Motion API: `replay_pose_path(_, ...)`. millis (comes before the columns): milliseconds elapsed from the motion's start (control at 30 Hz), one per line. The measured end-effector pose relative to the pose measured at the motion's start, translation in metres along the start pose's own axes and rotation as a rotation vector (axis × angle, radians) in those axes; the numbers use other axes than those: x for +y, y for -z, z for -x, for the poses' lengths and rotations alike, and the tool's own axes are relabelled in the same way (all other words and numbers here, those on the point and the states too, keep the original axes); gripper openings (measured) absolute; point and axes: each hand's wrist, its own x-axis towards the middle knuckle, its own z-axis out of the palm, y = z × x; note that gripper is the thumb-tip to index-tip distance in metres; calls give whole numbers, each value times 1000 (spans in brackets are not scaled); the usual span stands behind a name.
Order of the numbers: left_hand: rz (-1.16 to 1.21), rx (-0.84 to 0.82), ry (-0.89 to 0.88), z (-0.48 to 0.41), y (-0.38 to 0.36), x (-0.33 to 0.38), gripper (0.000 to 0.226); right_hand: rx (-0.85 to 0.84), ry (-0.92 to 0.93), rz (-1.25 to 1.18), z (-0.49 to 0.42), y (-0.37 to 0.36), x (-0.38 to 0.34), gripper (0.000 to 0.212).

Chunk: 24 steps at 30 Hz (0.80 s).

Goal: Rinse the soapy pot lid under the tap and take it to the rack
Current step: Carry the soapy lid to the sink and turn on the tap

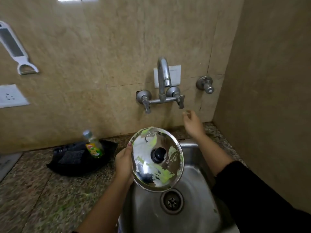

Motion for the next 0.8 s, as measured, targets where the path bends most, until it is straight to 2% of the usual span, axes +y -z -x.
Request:
replay_pose_path(267, 70, -84, -22, -14, -18, 9, 27, 72, 11, 25, -55, -18, -25, 52)
replay_pose_path(467, 87, -132, -31, -15, -18, 4, 24, 95, 57, 200, -60, -22, -21, 52)
replay_pose_path(667, 121, -145, -15, -19, -24, 4, 25, 49, 68, 111, -66, -19, -16, 57)
replay_pose_path(800, 116, -138, -5, -19, -25, 3, 24, 23, 99, 108, -65, -16, -15, 51)
